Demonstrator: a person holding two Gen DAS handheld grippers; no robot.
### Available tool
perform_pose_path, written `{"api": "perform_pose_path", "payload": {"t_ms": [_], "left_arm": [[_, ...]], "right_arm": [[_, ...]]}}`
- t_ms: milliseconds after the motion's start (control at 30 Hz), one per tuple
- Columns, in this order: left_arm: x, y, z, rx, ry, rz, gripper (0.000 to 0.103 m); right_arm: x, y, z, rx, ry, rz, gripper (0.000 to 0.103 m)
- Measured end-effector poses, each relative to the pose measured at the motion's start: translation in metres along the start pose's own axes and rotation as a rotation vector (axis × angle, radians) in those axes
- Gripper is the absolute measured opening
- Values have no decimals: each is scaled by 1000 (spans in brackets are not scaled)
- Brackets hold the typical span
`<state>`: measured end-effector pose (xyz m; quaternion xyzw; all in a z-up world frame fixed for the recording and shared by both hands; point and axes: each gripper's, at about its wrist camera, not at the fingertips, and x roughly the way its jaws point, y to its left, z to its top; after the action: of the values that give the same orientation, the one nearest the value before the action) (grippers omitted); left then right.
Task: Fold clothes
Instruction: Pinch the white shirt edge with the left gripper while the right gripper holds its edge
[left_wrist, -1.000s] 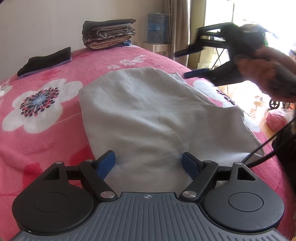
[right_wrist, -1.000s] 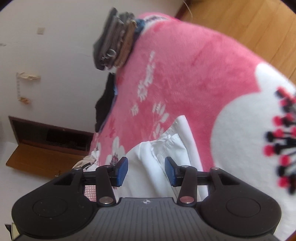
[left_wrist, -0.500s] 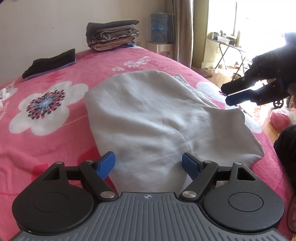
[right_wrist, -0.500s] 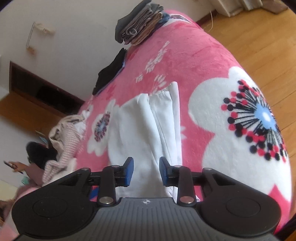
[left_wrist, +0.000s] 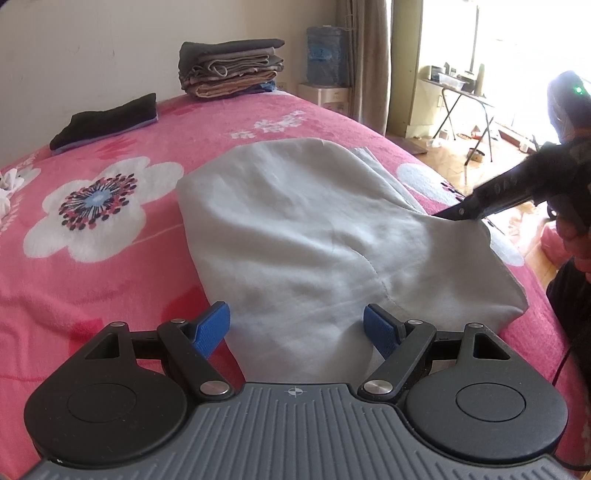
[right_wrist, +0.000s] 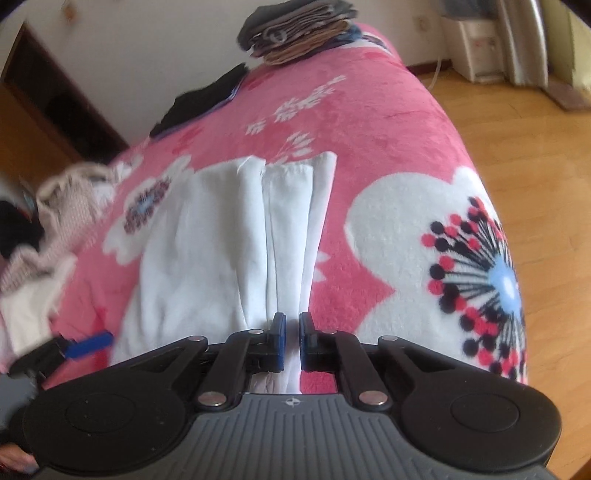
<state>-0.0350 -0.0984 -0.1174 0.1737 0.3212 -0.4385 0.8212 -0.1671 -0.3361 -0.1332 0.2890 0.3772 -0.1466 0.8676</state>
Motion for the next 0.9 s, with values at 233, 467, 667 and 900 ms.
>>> {"api": "perform_pose_path", "payload": {"t_ms": [233,467,667,900], "left_arm": [[-1,1,-1,-4,-1,-3,80],[-1,1,-2,-8,0,-8,80],[0,2,-2,-15,3,-11,80],[0,2,-3,-15,5,-10,80]], "right_arm": [[-3,31,1,-239,-29,-91,8],[8,28,5,-295,-11,-115,9],[12,44,6,-408,-4,-109,9],[18,40,17,-383,30,-59,10]]}}
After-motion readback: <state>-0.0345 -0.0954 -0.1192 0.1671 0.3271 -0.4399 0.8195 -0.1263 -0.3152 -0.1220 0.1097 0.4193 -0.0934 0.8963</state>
